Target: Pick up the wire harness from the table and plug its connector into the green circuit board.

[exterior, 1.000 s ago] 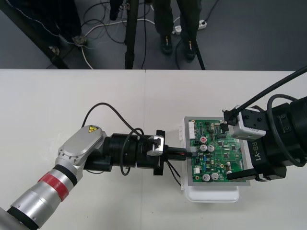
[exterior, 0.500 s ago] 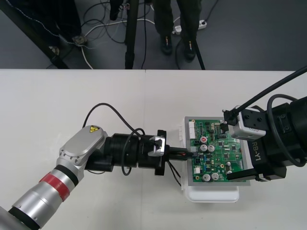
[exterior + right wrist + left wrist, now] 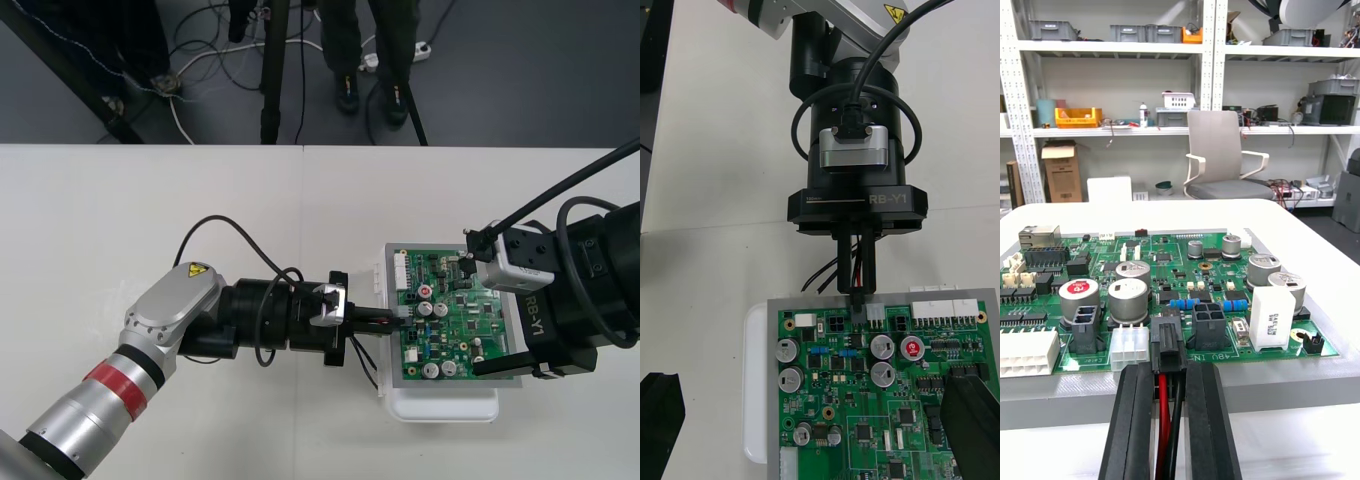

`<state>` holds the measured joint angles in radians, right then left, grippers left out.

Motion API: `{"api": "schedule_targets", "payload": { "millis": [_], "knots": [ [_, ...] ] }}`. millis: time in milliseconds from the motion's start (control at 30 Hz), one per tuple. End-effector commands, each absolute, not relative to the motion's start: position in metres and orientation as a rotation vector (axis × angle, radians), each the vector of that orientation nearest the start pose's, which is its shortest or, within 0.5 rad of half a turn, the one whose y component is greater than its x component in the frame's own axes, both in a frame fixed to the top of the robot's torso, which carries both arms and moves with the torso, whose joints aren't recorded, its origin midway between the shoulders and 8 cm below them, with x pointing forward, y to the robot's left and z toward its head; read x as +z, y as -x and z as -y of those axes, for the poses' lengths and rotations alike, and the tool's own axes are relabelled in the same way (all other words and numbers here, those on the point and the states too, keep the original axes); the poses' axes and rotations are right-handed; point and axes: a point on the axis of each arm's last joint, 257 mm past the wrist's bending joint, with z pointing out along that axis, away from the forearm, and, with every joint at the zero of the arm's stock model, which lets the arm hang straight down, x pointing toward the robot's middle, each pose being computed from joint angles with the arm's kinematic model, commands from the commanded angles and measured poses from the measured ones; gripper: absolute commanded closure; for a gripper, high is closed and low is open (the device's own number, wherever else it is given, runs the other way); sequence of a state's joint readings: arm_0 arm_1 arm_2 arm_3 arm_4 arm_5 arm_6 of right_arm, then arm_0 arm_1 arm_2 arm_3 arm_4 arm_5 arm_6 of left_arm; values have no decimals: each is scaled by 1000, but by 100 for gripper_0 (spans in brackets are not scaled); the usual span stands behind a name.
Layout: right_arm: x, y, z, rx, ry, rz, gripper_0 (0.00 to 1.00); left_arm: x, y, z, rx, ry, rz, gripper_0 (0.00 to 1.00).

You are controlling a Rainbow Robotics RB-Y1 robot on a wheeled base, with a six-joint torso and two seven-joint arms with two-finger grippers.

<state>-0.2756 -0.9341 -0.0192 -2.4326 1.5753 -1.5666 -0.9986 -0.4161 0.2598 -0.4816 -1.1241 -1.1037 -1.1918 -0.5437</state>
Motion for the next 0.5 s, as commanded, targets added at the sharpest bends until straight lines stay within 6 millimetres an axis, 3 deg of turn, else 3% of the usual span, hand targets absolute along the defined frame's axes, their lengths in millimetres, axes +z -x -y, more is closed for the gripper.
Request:
{"api": "schedule_targets", "payload": {
  "millis": [33, 233, 367, 500],
  "knots": [
    [-113, -280, 121, 383, 1856, -1670, 0, -208, -343, 119, -939, -1432, -770, 100],
    [-113, -280, 121, 383, 1856, -1670, 0, -211, -346, 114, -934, -1438, -784, 99],
    [-113, -280, 121, 383, 1856, -1670, 0, -214, -348, 109, -932, -1443, -797, 92],
    [-113, -280, 121, 383, 1856, -1670, 0, -218, -351, 100, -927, -1447, -815, 74]
  ]
}}
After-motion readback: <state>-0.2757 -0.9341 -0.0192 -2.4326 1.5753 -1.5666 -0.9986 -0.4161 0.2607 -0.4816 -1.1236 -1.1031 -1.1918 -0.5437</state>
